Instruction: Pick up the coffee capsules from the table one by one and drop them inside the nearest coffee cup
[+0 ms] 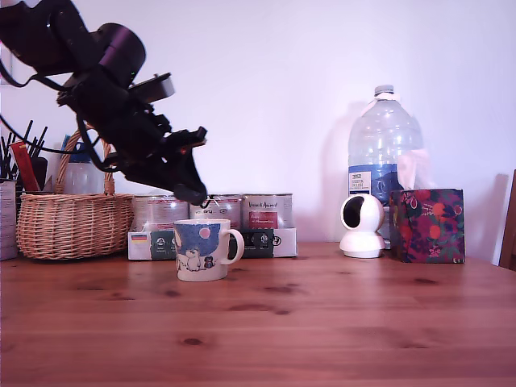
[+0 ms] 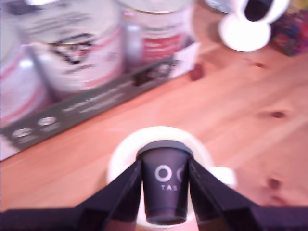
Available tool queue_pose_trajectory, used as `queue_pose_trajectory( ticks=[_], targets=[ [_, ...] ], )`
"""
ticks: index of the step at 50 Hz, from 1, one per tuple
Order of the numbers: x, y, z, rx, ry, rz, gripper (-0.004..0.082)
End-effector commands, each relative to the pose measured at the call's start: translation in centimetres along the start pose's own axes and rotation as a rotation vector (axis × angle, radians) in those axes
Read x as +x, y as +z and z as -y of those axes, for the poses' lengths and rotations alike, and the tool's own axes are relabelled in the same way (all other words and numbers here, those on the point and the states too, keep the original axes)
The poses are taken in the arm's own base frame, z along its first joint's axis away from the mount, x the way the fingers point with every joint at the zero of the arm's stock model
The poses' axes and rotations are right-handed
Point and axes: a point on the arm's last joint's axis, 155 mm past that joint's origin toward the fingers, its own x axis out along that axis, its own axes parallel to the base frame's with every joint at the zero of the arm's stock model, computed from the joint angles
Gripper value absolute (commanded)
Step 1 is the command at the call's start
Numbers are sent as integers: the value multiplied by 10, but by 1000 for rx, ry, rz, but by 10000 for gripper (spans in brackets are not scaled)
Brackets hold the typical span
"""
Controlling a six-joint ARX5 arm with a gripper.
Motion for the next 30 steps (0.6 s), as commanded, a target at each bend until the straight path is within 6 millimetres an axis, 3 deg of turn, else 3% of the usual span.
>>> queue_pose_trajectory(
  ticks=[1, 22, 30],
  targets=[
    [-6, 17, 7, 20, -9, 31, 178],
    [-16, 26, 14, 27, -18, -62, 178],
    [-12, 19, 13, 23, -19, -113, 178]
  ],
)
